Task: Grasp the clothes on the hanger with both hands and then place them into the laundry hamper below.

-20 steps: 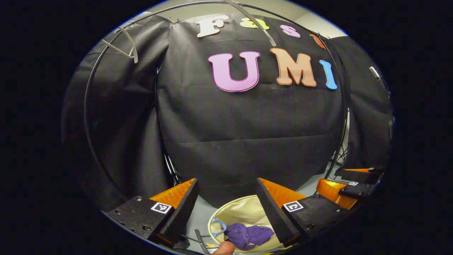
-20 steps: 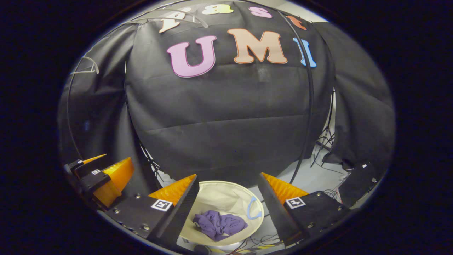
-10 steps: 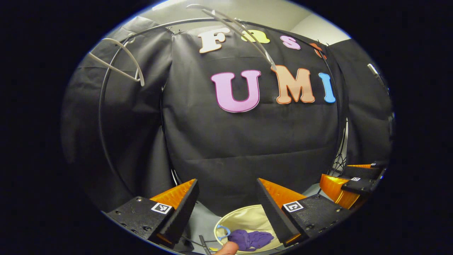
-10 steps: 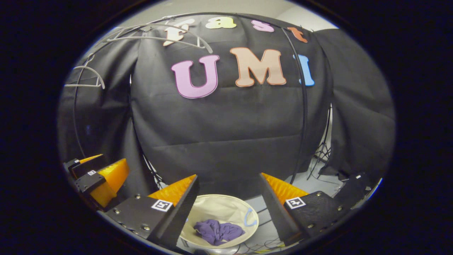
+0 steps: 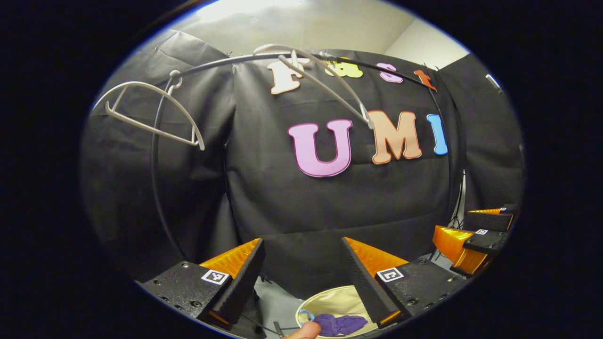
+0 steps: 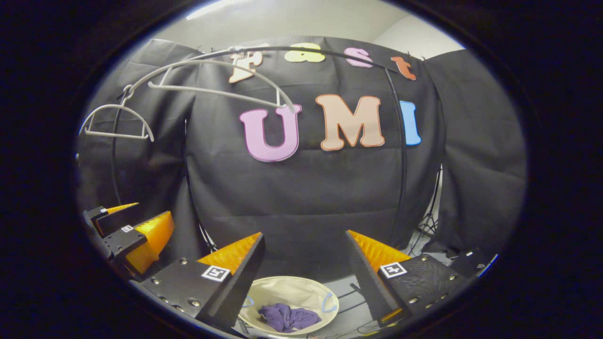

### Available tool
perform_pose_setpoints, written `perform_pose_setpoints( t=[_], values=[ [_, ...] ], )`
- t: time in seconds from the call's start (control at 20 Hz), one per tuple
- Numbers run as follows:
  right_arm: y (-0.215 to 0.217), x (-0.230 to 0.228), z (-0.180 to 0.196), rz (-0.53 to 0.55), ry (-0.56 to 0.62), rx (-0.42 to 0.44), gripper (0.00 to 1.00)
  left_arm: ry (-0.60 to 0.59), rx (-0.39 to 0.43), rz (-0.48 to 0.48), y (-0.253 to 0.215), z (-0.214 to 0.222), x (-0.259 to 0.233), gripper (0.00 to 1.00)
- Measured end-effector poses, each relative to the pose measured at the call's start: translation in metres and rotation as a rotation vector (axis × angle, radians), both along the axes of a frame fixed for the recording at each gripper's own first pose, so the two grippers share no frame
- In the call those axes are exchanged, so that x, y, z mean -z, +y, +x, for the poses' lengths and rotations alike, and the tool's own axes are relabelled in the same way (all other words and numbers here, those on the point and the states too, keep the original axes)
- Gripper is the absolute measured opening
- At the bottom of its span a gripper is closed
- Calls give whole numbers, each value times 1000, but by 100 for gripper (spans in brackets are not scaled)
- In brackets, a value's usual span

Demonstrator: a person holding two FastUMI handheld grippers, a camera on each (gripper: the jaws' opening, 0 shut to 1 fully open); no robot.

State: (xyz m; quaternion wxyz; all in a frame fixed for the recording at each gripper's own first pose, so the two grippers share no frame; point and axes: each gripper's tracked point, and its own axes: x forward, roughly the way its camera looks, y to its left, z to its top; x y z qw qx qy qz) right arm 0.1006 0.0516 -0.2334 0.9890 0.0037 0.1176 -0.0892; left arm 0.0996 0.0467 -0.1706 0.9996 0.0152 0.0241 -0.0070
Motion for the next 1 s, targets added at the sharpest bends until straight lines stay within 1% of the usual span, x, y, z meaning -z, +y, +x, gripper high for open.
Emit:
perform_pose_setpoints(
  t=[0.1,0.2,0.35,0.45,0.6,0.65,0.75,0.8,0.85,0.9,0.95,1.0],
  values=[
    [1,-14,-4,-7,-21,-3,100,-4,5,4,-1,-5,-10,98],
    [4,-26,-9,-15,-26,-15,100,-19,15,-15,-3,-11,-23,100],
    [7,-49,-19,-31,-48,-29,100,-33,17,-22,-4,-16,-40,100],
    [6,-62,-23,-43,-63,-31,95,-41,17,-29,-4,-19,-52,99],
    [6,-83,-29,-57,-81,-44,95,-56,21,-70,-3,-28,-72,100],
    [5,-92,-31,-64,-88,-43,100,-60,17,-70,-1,-29,-79,99],
    [-1,-111,-33,-79,-111,-40,100,-63,11,-74,1,-34,-91,99],
    [-3,-121,-34,-83,-124,-40,95,-62,11,-77,1,-36,-96,99],
    [-4,-131,-36,-79,-132,-42,100,-55,12,-80,1,-39,-100,99],
    [-3,-138,-40,-70,-138,-47,100,-51,15,-76,1,-42,-105,99],
    [-3,-146,-43,-63,-146,-50,95,-51,15,-73,2,-44,-110,99],
    [-5,-154,-46,-59,-153,-50,100,-55,13,-71,5,-47,-116,99]
  ],
)
